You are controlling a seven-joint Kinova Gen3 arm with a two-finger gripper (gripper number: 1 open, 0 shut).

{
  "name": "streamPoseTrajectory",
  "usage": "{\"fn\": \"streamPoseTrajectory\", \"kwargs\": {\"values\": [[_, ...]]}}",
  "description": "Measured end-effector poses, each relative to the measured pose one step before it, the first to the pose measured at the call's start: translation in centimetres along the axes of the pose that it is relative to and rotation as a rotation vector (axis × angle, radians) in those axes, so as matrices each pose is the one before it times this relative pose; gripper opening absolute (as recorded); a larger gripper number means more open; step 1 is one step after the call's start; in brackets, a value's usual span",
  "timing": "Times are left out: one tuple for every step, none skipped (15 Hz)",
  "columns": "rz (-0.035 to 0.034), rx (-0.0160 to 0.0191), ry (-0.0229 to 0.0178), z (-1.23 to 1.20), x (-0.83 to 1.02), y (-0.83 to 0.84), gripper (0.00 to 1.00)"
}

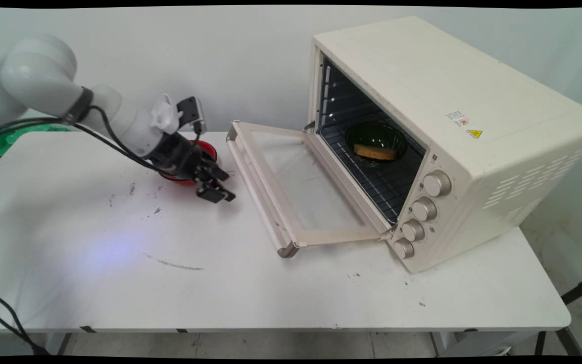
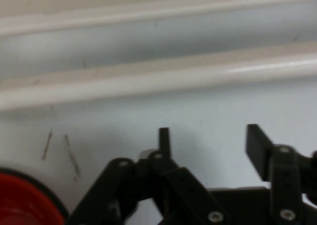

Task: Close the oven

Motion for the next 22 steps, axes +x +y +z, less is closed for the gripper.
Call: {"fn": "streamPoseTrajectory", "kwargs": {"values": [[-0.00674,-0.00297,0.01365,0.681,0.093,0.068,0.0],[-0.00513,-0.00303,0.01173,0.547,0.073,0.061,0.0],[-0.00479,-0.00277,0.01315,0.622,0.048,0.066,0.0],[-0.00406,0.00016,0.01165,0.57,0.023,0.025,0.0],[-0.0037,0.00174,0.01,0.523,-0.002,0.005,0.0],[-0.00242,0.00161,0.00922,0.399,0.025,0.014,0.0],[-0.00164,0.00189,0.01224,0.411,0.054,0.036,0.0],[-0.0006,0.00179,0.01183,0.307,0.077,0.039,0.0],[-0.00028,0.00342,0.02028,0.262,0.192,0.036,0.0],[-0.00225,0.00505,0.02473,0.122,0.244,0.006,0.0],[-0.00204,0.00449,0.02361,0.059,0.307,-0.011,0.0],[-0.00261,0.00349,0.01767,-0.042,0.213,-0.024,0.0],[-0.00485,0.00581,0.0265,-0.137,0.311,-0.037,0.0],[-0.00616,0.00563,0.03341,-0.253,0.476,-0.083,0.0],[-0.00608,0.00565,0.03353,-0.317,0.57,-0.099,0.0],[-0.00725,0.00722,0.03419,-0.453,0.602,-0.123,0.0],[-0.00511,0.00572,0.02664,-0.382,0.572,-0.109,0.0],[-0.00325,0.0035,0.01855,-0.256,0.448,-0.068,0.0],[-0.00465,0.00462,0.02637,-0.398,0.722,-0.091,0.0],[-0.00496,0.00447,0.02965,-0.47,0.89,-0.083,0.0],[-0.00469,0.00307,0.02738,-0.431,0.917,-0.046,0.0],[-0.00264,0.00003,0.02073,-0.336,0.796,0.014,0.0]]}}
